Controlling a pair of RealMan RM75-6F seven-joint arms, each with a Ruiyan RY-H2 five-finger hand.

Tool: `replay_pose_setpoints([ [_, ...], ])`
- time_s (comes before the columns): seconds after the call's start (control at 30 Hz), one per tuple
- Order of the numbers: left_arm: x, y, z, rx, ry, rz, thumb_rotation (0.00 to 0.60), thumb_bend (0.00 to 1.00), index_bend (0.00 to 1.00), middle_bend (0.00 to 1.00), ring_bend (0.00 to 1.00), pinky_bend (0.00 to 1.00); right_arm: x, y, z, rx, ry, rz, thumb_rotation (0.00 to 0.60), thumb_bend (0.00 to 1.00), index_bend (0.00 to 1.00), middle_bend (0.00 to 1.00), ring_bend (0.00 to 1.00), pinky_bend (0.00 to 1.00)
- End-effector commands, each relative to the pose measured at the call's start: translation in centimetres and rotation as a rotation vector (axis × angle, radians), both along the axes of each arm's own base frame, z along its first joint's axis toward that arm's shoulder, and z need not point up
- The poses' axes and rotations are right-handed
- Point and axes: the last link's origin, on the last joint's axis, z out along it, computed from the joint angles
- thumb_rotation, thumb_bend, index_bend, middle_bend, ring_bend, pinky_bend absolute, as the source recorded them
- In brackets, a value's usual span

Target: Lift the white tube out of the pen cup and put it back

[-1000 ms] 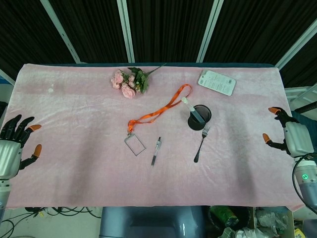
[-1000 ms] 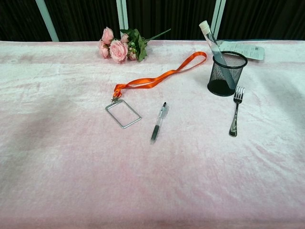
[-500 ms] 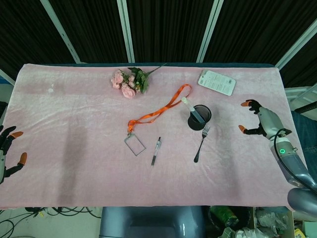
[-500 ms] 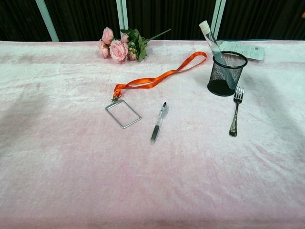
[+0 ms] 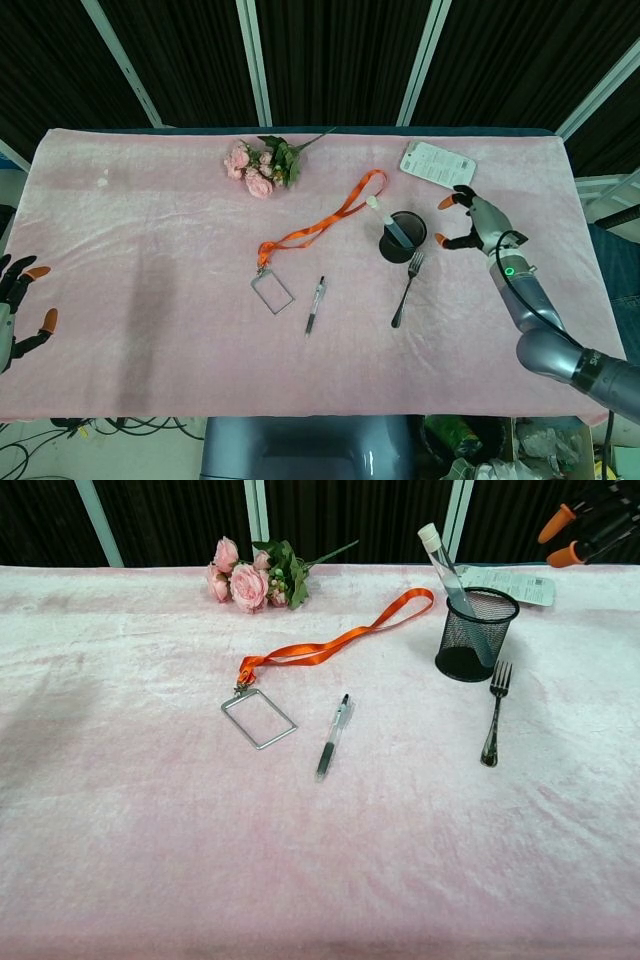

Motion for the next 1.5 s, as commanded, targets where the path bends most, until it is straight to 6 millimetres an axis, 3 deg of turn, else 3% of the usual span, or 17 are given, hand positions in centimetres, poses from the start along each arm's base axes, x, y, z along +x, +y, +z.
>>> replay_pose_setpoints([
  [0.03, 0.0, 0.0, 0.0, 0.003, -0.002, 0.002, 0.6, 0.39, 0.21, 0.12, 0.0, 0.07, 0.9, -0.9, -1.5, 0.013, 0.013, -0.01, 0.6, 0.2, 0.37, 0.06, 0.13, 0.19],
  [0.47, -0.2, 0.2, 0.0, 0.022, 0.002, 0.007, 0.6, 0.39, 0.19, 0.12, 0.0, 0.07, 3.5, -2.5, -4.9, 0.007, -0.008, -0.032, 0.6, 0.2, 0.38, 0.05, 0.12, 0.19],
  [0.93, -0.4, 0.3, 0.2, 0.038, 0.0, 0.017, 0.6, 0.39, 0.19, 0.12, 0.0, 0.07, 4.3, -3.4, -6.6, 0.018, -0.034, -0.057, 0.6, 0.2, 0.41, 0.05, 0.12, 0.19],
  [1.5, -0.5, 0.6, 0.1, 0.046, 0.002, 0.032, 0.6, 0.39, 0.19, 0.12, 0.0, 0.07, 3.5, -3.6, -7.8, 0.04, -0.003, -0.08, 0.6, 0.2, 0.46, 0.05, 0.12, 0.19],
])
